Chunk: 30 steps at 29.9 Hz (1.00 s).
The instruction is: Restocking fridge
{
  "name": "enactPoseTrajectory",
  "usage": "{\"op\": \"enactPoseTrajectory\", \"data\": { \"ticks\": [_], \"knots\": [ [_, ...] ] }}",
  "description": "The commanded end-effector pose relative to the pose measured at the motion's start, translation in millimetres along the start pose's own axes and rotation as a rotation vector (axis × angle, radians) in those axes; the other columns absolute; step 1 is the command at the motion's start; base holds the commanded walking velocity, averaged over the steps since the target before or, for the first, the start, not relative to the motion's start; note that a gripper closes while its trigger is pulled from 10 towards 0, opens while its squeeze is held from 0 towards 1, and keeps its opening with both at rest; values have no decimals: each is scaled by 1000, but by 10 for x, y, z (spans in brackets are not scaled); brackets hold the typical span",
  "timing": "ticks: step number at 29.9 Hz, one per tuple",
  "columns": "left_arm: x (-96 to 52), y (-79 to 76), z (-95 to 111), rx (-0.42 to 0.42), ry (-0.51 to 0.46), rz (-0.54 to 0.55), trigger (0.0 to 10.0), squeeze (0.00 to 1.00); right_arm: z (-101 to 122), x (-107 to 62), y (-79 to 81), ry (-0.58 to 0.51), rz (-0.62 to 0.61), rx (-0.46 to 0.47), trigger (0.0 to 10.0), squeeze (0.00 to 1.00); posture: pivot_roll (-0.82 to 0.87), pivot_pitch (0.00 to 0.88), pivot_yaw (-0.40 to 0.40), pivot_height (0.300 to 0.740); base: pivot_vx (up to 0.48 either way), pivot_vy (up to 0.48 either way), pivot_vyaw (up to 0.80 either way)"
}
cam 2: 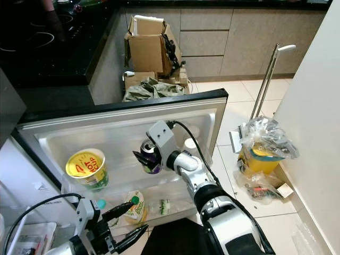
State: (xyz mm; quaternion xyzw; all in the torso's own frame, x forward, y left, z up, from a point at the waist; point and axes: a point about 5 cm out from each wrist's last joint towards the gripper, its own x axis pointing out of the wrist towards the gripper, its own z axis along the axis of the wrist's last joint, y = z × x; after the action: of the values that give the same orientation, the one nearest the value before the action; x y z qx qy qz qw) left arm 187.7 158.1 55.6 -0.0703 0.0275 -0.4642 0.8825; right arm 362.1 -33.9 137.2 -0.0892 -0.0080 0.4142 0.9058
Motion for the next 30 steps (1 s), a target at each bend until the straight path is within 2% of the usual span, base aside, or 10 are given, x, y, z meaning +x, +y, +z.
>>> {"op": "enactPoseTrajectory", "data": {
  "ticks": [1,3,4,5,6,11,18,23,25,30],
  "knots": [
    [-18,0,-20,-1,27,-12,10000,0,67,4,-36,-36,-12,2,10000,949,26,96,-32,740,0,0,0],
    [-16,1,-18,0,27,-13,10000,0,79,5,-42,-40,-13,0,10000,949,26,96,-32,740,0,0,0],
    [-13,4,-17,0,26,-13,10000,0,98,6,-50,-48,-11,-2,10000,541,26,95,-30,740,0,0,0],
    [-13,4,-17,0,26,-13,10000,0,98,6,-50,-48,-11,-2,10000,541,26,95,-30,740,0,0,0],
    [-12,6,-16,0,27,-13,10000,0,126,6,-63,-60,-8,-2,10000,0,25,95,-30,740,0,0,0],
    [-12,15,-17,0,29,-15,10000,0,209,-3,-99,-95,21,-3,10000,0,24,92,-28,740,0,0,0],
    [-4,23,-13,2,26,-18,10000,0,287,-60,-97,-144,149,9,10000,0,22,87,-28,740,0,0,0],
    [6,28,-7,4,22,-20,10000,0,322,-254,-83,-199,334,48,10000,0,22,86,-28,740,0,0,0],
    [8,30,-4,5,21,-20,10000,0,324,-299,-87,-204,359,52,10000,0,22,86,-28,740,0,0,0],
    [2,36,0,8,21,-19,10000,0,320,-573,-163,-221,453,92,10000,0,24,81,-27,740,0,0,0]
  ]
}}
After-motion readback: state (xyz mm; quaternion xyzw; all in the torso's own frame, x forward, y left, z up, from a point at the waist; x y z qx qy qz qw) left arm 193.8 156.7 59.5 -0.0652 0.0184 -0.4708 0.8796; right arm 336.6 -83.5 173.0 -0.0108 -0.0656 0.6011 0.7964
